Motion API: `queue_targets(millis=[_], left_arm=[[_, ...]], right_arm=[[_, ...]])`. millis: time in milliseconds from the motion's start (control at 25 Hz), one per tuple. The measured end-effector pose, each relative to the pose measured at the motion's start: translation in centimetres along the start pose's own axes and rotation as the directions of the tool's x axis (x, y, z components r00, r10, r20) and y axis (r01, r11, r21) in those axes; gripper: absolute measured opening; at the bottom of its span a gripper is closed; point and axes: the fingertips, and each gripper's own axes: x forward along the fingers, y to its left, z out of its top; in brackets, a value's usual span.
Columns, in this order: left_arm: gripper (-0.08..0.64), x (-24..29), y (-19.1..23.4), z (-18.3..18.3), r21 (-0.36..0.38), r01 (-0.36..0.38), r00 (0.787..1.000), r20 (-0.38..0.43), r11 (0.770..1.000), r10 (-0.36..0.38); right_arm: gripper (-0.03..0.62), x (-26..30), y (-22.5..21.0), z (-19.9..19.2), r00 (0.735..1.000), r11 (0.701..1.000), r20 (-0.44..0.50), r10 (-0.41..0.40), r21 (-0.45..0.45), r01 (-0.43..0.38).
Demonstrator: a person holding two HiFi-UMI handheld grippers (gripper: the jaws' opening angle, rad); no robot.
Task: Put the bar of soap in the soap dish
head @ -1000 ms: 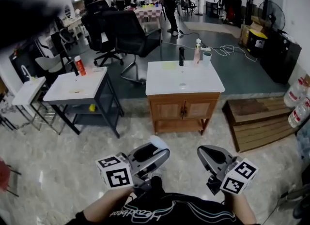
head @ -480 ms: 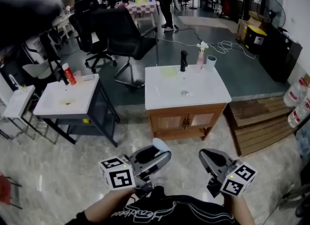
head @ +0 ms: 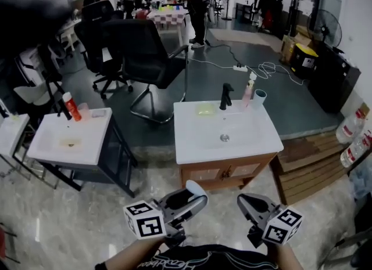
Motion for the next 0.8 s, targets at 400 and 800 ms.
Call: queue_targets(millis=[400, 800], left_arm=[[0.265, 1.5, 8.3, 4.4, 0.003, -0.011, 1.0, -0.014, 1.0, 0.011], [0.265, 3.7, 11.8, 4.4, -0.048, -0.029, 0.999, -0.039, 0.998, 0.027]], right_arm=[[0.028, 8.5, -4.4, 1.5, 1.0, 1.0, -0.006, 0.002, 0.01, -0.001], [0.028, 11.1, -7.2, 0.3, 0.999, 0.995, -0.039, 0.037, 0.09, -0.033]])
